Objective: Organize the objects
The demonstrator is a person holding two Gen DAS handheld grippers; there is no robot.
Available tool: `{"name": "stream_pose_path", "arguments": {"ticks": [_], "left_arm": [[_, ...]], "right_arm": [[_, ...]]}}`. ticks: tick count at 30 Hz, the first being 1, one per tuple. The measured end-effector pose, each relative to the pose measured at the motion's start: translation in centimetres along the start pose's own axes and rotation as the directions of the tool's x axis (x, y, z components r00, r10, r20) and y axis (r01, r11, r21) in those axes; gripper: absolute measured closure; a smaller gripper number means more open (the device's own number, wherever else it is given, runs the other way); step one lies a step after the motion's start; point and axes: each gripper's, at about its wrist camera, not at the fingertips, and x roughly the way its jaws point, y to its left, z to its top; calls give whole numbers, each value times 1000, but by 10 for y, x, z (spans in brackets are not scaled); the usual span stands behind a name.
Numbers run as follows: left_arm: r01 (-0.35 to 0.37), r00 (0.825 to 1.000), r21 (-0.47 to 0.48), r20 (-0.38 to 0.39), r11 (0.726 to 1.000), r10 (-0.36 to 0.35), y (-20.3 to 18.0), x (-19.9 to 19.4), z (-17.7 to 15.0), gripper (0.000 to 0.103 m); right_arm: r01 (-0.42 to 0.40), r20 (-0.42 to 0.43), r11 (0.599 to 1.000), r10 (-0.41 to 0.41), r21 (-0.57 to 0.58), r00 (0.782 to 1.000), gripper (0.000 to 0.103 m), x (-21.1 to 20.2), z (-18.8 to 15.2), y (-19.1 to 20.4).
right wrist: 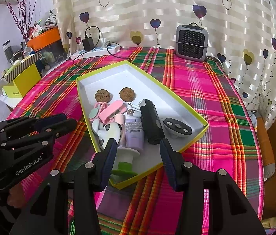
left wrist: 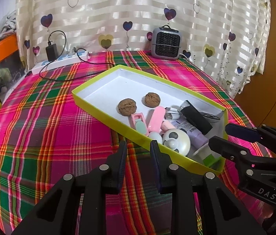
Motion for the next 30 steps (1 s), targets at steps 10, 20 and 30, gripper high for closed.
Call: {"name": "stream_pose_path", "arguments": {"ticks": [10,20,30], "left_arm": [[9,1000,10,14,1000,-9,-3,-4,-1,80],[-6,1000,14,10,1000,6,-4,-2,-1,80],[7,1000,3,-13,1000,-6,-2,2,-3,80]], "right_arm": [[-1,3,1000,1,-11,1000,56,-2,0,1],[-2,-1,1000,2,-19,1000,56,0,1,4],[9,-12,1000,-10,-27,1000,56,1,2,6]]}}
